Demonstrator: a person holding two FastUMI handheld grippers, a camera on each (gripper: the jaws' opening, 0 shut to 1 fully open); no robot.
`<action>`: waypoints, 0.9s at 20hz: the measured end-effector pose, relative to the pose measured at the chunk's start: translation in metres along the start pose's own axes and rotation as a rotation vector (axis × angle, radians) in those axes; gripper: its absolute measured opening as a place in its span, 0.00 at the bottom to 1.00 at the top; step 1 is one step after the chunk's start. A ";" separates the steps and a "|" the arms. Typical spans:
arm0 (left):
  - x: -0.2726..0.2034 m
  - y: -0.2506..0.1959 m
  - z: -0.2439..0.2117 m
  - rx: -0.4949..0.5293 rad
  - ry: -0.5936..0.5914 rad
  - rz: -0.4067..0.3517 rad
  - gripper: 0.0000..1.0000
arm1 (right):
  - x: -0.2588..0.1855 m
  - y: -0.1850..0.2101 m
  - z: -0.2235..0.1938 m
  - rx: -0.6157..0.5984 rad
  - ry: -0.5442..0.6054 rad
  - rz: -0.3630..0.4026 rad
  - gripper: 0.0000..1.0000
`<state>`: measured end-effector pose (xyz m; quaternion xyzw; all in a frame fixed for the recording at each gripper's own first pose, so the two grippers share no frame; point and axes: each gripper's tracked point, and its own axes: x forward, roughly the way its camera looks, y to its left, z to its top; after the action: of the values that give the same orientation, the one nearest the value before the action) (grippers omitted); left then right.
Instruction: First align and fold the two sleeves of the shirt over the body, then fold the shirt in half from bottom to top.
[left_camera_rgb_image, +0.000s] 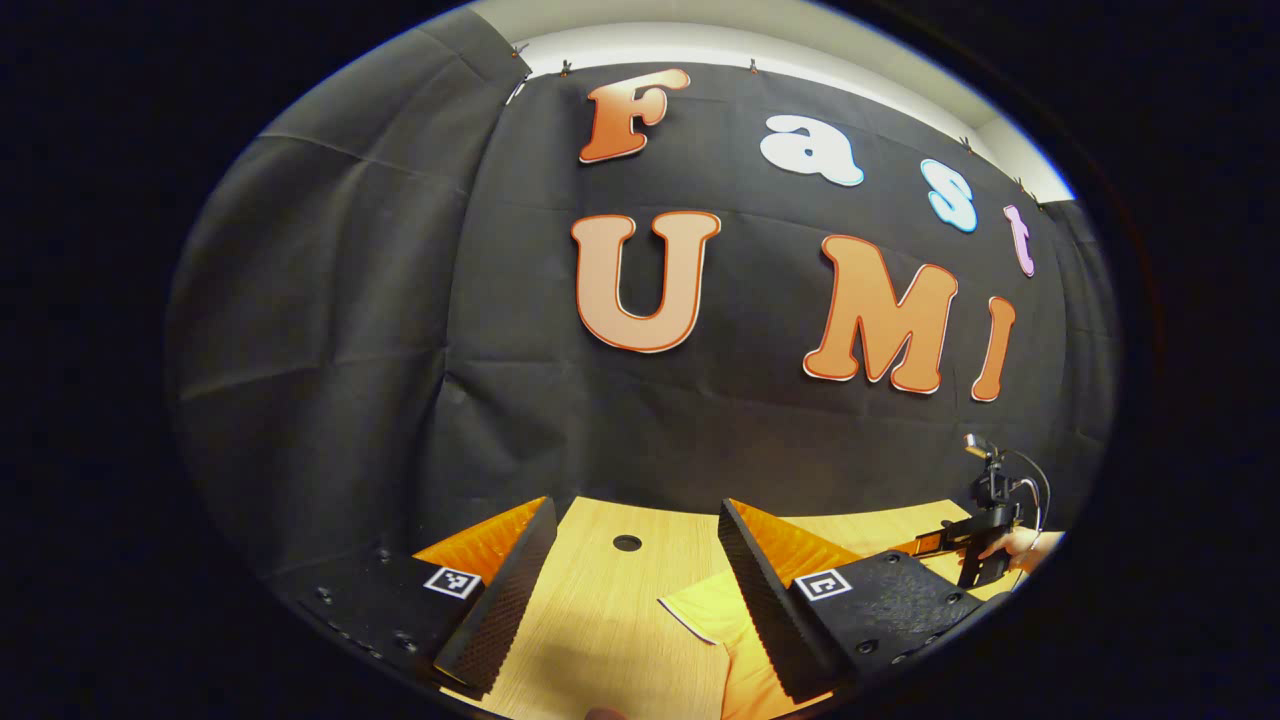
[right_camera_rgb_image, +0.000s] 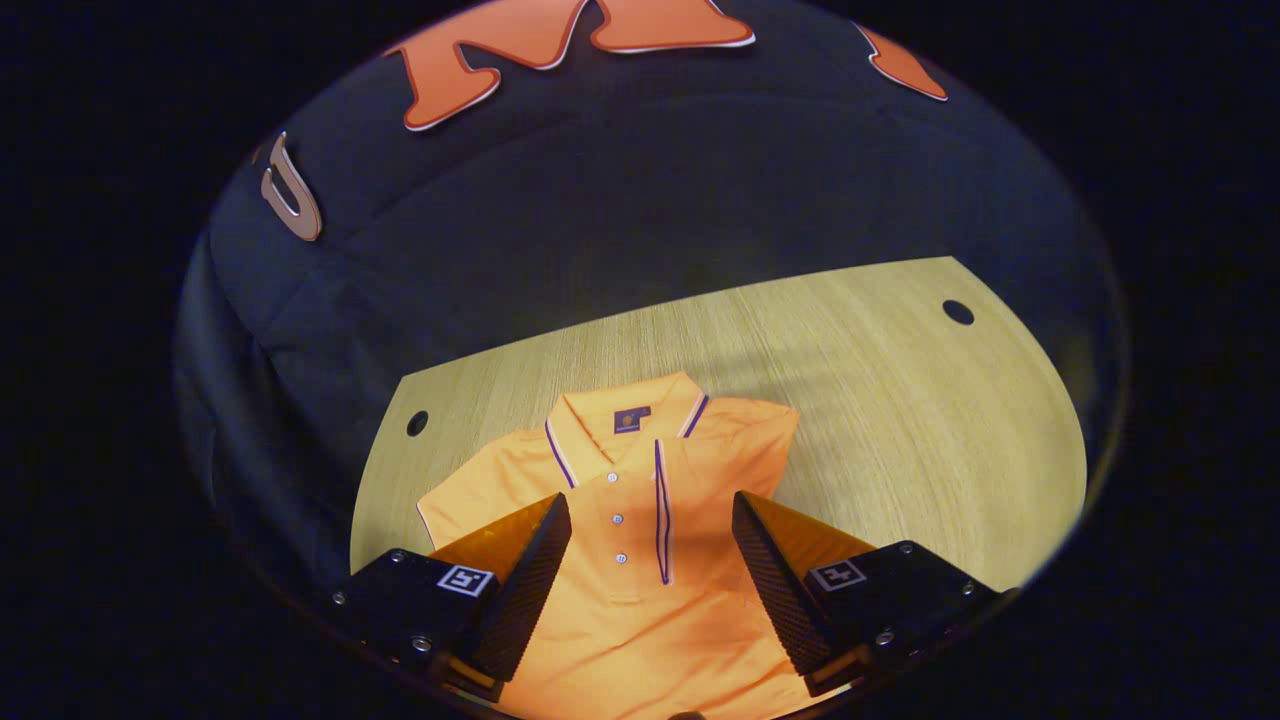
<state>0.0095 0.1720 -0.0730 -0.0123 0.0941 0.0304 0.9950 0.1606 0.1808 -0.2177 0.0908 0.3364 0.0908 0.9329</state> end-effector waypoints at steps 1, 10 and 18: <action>0.002 -0.002 -0.002 0.006 0.011 0.001 0.98 | -0.008 -0.003 0.008 -0.007 -0.030 -0.008 0.99; 0.056 -0.065 -0.033 0.029 0.174 -0.061 0.98 | -0.079 -0.031 0.055 -0.058 -0.214 -0.037 0.98; 0.122 -0.084 -0.137 -0.094 0.511 -0.009 0.98 | -0.126 -0.036 0.076 -0.143 -0.316 0.013 0.98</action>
<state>0.1094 0.0909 -0.2287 -0.0663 0.3408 0.0261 0.9375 0.1180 0.1089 -0.0907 0.0395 0.1775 0.1053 0.9777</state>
